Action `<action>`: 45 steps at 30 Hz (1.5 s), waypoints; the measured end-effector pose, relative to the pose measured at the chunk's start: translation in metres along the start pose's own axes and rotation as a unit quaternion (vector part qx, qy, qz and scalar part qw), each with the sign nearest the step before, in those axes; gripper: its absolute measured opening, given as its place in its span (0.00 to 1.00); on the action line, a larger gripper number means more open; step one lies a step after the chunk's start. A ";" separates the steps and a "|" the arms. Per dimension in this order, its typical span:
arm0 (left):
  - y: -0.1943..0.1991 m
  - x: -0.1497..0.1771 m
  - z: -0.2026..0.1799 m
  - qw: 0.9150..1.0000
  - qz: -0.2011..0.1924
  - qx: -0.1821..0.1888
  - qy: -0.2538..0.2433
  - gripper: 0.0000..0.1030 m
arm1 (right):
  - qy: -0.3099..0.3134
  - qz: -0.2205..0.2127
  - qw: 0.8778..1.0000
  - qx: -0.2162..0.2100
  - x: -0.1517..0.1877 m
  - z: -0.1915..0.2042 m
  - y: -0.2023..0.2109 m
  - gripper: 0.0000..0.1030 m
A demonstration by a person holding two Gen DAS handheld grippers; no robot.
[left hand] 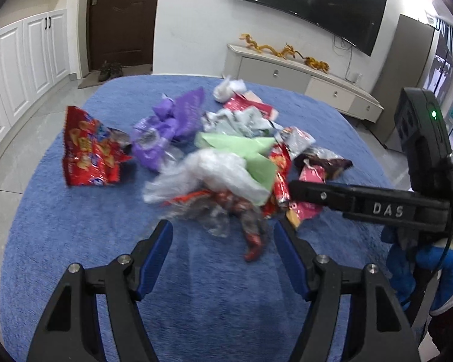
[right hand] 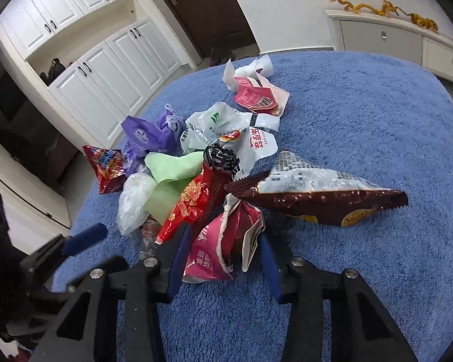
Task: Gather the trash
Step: 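Grasp the clear plastic bag with left tool while right tool grasps pink wrapper, then carry both items over the bin and open both tools to drop them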
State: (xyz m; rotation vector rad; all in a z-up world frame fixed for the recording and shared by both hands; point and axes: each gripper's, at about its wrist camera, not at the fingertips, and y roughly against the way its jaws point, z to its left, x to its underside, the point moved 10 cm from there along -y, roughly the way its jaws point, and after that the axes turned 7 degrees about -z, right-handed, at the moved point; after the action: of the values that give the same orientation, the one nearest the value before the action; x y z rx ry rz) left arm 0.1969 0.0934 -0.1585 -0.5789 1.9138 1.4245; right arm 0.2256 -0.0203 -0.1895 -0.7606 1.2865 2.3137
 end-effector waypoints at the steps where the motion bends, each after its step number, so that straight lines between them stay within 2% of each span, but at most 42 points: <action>1: -0.001 0.001 -0.002 1.000 0.002 0.002 0.000 0.64 | -0.002 -0.001 1.000 -0.004 0.000 -0.001 0.002 0.38; 3: -0.004 0.005 -0.009 1.000 0.010 0.008 0.001 0.56 | -0.008 -0.005 1.000 -0.014 0.001 -0.002 0.011 0.37; 9: -0.020 0.013 -0.021 0.999 0.029 0.010 0.016 0.43 | -0.019 -0.030 0.999 -0.019 0.008 -0.015 0.051 0.34; 12: -0.028 0.011 -0.019 0.999 0.028 -0.001 0.028 0.27 | -0.026 -0.044 0.999 -0.017 0.011 -0.021 0.071 0.33; 13: -0.029 0.010 -0.019 0.999 0.028 -0.004 0.030 0.16 | -0.028 -0.048 0.998 -0.016 0.013 -0.022 0.074 0.33; 14: -0.030 0.010 -0.019 0.999 0.032 -0.003 0.039 0.12 | -0.032 -0.053 0.998 -0.015 0.015 -0.025 0.082 0.32; 19: -0.016 0.016 -0.024 0.999 0.028 -0.008 0.045 0.09 | -0.046 -0.071 0.996 -0.014 0.024 -0.035 0.110 0.31; 25: 0.025 0.027 -0.041 0.999 0.017 -0.013 0.030 0.09 | -0.065 -0.097 0.993 -0.020 0.033 -0.047 0.140 0.31; 31: 0.053 0.015 -0.106 0.999 -0.003 0.029 -0.028 0.09 | -0.094 -0.141 0.986 -0.009 0.033 -0.072 0.179 0.31; 34: 0.050 0.007 -0.155 0.996 -0.004 0.066 -0.065 0.09 | -0.119 -0.175 0.977 0.021 0.034 -0.104 0.212 0.31; 38: 0.033 0.002 -0.229 0.986 0.012 0.120 -0.113 0.09 | -0.154 -0.206 0.963 0.078 0.044 -0.159 0.253 0.31; 40: 0.021 0.004 -0.272 0.978 0.027 0.153 -0.139 0.09 | -0.170 -0.215 0.954 0.120 0.053 -0.191 0.271 0.31; 45: -0.009 0.019 -0.354 0.959 0.060 0.200 -0.193 0.10 | -0.226 -0.217 0.931 0.187 0.083 -0.264 0.295 0.31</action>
State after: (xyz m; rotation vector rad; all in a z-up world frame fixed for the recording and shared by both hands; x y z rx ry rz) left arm 0.1013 -0.2454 -0.1162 0.0085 1.8604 1.0762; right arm 0.0651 -0.3910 -0.1633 -0.3114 1.1518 1.6877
